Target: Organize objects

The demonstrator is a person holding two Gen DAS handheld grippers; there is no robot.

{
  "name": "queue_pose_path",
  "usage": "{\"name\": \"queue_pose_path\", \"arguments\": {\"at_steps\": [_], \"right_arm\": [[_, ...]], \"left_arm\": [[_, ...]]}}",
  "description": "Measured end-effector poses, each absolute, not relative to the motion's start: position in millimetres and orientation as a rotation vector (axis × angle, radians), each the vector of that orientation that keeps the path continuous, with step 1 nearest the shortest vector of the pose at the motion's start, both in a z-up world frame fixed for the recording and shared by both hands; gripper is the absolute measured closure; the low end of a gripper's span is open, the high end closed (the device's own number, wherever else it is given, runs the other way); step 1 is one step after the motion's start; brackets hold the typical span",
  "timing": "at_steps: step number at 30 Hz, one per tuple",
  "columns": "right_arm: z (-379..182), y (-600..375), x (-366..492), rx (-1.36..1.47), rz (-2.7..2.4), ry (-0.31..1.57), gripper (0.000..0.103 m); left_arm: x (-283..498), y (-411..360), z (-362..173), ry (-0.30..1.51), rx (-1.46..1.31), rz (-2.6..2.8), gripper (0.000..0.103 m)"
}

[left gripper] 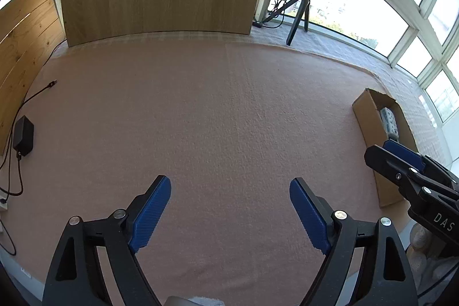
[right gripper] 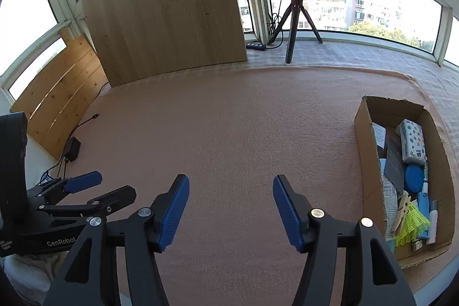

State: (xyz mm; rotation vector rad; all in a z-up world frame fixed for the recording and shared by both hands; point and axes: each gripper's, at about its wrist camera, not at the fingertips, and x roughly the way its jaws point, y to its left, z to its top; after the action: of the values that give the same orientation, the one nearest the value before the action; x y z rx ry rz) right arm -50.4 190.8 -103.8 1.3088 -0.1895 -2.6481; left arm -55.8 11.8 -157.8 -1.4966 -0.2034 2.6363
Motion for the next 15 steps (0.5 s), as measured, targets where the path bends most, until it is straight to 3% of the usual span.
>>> {"name": "queue_pose_path", "arguments": {"at_steps": [15], "right_arm": [[-108.0, 174.2, -55.6, 1.307, -2.645, -0.166, 0.045]], "left_arm": [[-64.4, 7.8, -154.5, -0.164, -1.494, 2.661, 0.014]]}}
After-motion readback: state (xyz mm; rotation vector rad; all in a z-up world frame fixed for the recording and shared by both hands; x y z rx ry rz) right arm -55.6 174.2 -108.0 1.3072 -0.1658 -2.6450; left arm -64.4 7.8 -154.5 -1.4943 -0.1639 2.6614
